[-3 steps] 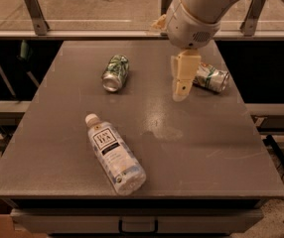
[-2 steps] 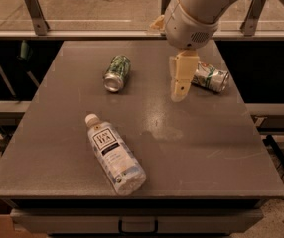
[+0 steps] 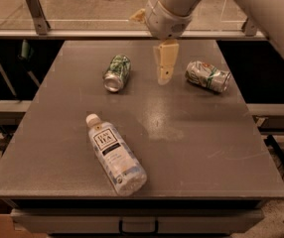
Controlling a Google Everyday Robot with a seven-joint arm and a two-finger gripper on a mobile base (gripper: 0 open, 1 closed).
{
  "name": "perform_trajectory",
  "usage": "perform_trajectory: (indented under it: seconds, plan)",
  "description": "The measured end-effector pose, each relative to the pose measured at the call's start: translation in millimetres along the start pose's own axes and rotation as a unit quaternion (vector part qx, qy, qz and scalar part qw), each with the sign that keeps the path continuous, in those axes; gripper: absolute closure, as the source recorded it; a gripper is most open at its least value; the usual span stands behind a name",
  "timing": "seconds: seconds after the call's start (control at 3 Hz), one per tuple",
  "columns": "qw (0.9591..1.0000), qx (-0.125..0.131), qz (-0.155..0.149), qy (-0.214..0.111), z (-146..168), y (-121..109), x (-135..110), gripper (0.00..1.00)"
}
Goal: Pick green can
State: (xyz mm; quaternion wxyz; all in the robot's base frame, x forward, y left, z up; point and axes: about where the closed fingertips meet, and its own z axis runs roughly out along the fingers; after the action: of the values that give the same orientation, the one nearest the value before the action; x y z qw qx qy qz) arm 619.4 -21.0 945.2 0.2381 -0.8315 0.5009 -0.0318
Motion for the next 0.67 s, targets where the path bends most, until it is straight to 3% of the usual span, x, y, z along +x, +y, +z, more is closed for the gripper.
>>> perform_trajectory:
  seconds: [0.33, 0.67]
  plan:
    - [0.9980, -0.016, -0.061, 0.000, 37, -37, 2, 0.00]
    - [0.9931, -0.046, -0.108, 0.006, 71, -52, 8, 0.00]
